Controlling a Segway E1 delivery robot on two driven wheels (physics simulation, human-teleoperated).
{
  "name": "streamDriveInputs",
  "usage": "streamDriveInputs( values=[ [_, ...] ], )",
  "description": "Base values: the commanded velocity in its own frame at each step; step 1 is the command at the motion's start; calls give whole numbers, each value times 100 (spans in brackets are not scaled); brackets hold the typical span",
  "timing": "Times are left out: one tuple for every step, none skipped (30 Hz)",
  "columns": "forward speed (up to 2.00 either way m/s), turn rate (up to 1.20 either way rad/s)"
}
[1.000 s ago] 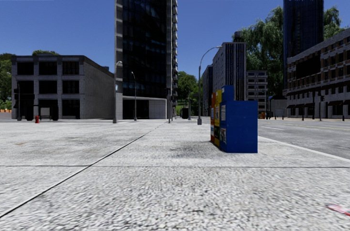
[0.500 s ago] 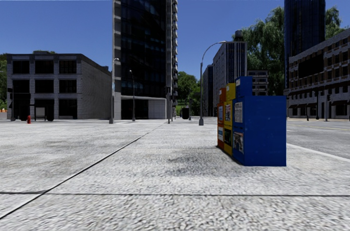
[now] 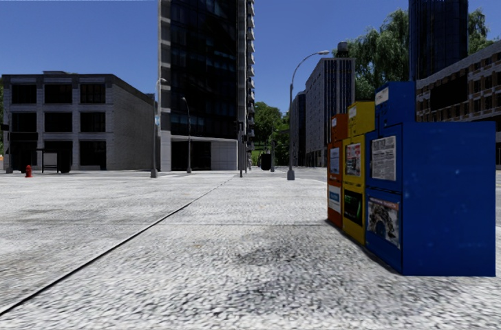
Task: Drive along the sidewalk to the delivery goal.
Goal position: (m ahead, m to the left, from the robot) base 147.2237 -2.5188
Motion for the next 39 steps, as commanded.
streamDriveInputs(
  values=[
    [200, 0],
    [200, 0],
    [200, 0],
    [200, 0],
    [200, 0],
    [200, 0],
    [200, 0],
    [200, 0],
    [200, 0],
    [200, 0],
    [200, 0],
    [200, 0],
    [200, 0],
    [200, 0],
    [200, 0],
    [200, 0],
    [200, 0],
    [200, 0],
    [200, 0],
    [200, 0],
    [200, 0],
    [200, 0],
    [200, 0],
    [200, 0],
    [200, 0],
    [200, 0],
    [200, 0],
    [200, 0],
    [200, 0],
    [200, 0],
    [200, 0],
    [200, 0],
    [200, 0],
    [200, 0],
    [200, 0],
    [200, 0],
    [200, 0],
    [200, 0],
    [200, 0]
  ],
)
